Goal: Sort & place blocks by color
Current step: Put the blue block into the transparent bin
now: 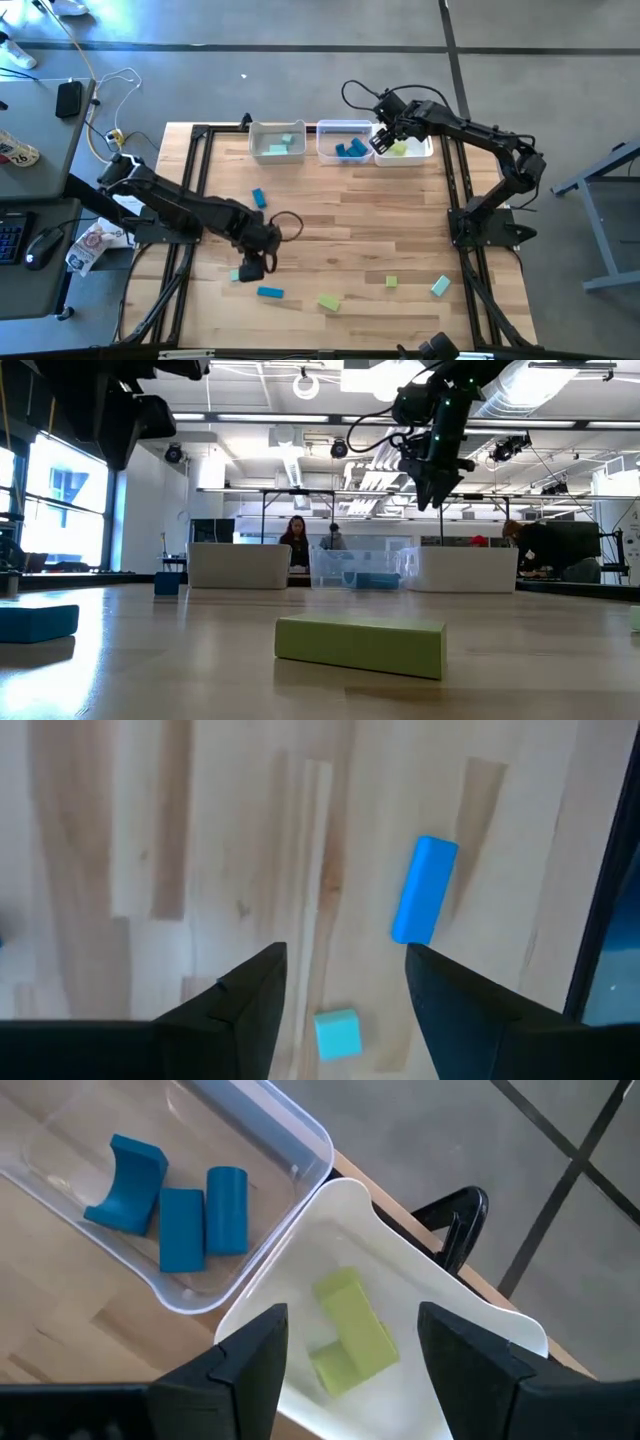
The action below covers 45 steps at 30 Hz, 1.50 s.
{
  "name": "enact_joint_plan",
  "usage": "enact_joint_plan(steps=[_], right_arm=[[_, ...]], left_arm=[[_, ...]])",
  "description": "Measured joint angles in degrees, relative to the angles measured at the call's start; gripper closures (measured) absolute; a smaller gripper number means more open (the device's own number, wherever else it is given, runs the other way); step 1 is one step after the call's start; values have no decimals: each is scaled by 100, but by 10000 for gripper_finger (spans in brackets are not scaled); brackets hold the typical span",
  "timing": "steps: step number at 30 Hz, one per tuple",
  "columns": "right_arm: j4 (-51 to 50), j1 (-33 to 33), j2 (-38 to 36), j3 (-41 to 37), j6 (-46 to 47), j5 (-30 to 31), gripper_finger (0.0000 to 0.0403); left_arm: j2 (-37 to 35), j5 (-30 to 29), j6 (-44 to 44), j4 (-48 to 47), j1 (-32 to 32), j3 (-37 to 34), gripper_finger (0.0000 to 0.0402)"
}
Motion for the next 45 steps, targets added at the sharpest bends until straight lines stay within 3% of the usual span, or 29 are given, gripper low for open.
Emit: enact_joint_plan(steps=[21, 37, 40, 45], right_arm=[[28, 2, 4, 0, -20, -291, 192], [-18, 2, 4, 2, -107, -415, 192], [-87, 16, 4, 2, -206, -929, 192], [-172, 254, 4, 2, -553, -1836, 192]], left_arm=[[1605, -188, -847, 1129, -1295, 9, 206], [2404, -421, -1135, 1331, -1495, 26, 207], [2406, -437, -1142, 1331, -1491, 26, 224], [2402, -519, -1126, 1329, -1468, 24, 302]])
